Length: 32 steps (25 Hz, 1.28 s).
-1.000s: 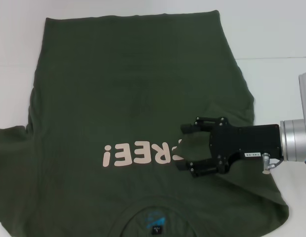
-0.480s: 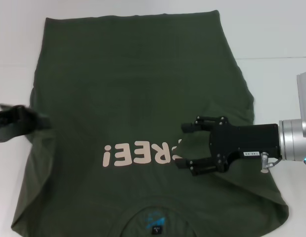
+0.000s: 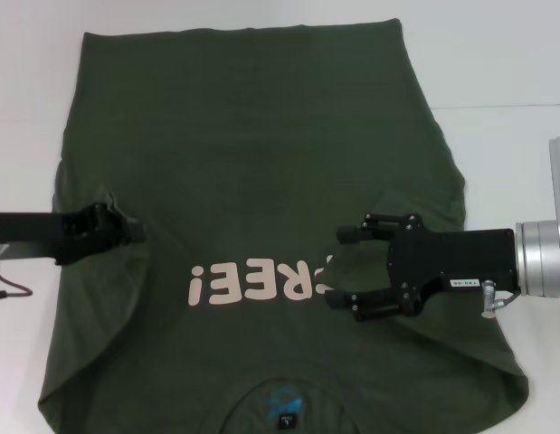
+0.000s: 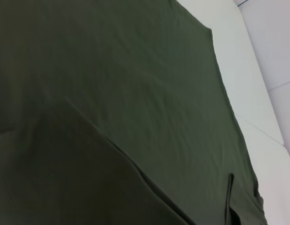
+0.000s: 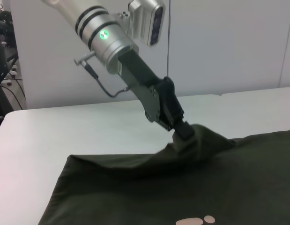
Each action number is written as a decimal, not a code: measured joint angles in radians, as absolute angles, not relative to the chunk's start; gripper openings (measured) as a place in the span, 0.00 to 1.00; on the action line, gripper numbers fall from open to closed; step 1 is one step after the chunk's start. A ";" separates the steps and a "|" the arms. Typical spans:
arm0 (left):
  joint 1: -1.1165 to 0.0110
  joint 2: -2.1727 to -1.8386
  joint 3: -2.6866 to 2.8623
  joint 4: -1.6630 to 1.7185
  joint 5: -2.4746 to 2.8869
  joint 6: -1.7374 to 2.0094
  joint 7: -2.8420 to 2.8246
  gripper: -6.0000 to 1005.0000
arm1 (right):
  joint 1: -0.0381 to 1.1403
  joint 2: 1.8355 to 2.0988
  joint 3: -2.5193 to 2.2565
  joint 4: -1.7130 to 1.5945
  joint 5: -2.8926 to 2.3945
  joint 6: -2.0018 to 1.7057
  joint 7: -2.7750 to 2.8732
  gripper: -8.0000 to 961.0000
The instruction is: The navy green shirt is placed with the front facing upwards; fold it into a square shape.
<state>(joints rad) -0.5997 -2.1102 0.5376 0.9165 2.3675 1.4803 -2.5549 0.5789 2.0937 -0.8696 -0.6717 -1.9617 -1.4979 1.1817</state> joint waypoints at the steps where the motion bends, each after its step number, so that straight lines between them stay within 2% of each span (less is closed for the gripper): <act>1: -0.600 -2.111 0.537 0.898 2.366 1.470 -2.540 0.07 | 0.579 2.094 -0.870 -0.672 -1.962 -1.498 1.181 0.95; 14: -0.581 -2.104 0.442 0.822 2.297 1.511 -2.401 0.17 | 0.582 2.092 -0.868 -0.691 -1.940 -1.511 1.199 0.95; 19: -0.571 -2.103 0.411 0.807 2.222 1.619 -2.095 0.39 | 0.572 2.089 -0.877 -0.794 -1.940 -1.528 1.395 0.96; 22: -0.568 -2.104 0.411 0.808 2.207 1.678 -1.902 0.61 | 0.568 2.088 -0.880 -0.893 -1.981 -1.547 1.588 0.96; 28: -0.578 -2.105 0.422 0.810 2.204 1.774 -1.629 0.84 | 0.547 2.092 -0.880 -1.103 -2.081 -1.646 1.967 0.95; 32: -0.595 -2.111 0.431 0.796 2.196 1.796 -1.531 0.88 | 0.504 2.092 -0.878 -1.256 -2.105 -1.692 2.169 0.95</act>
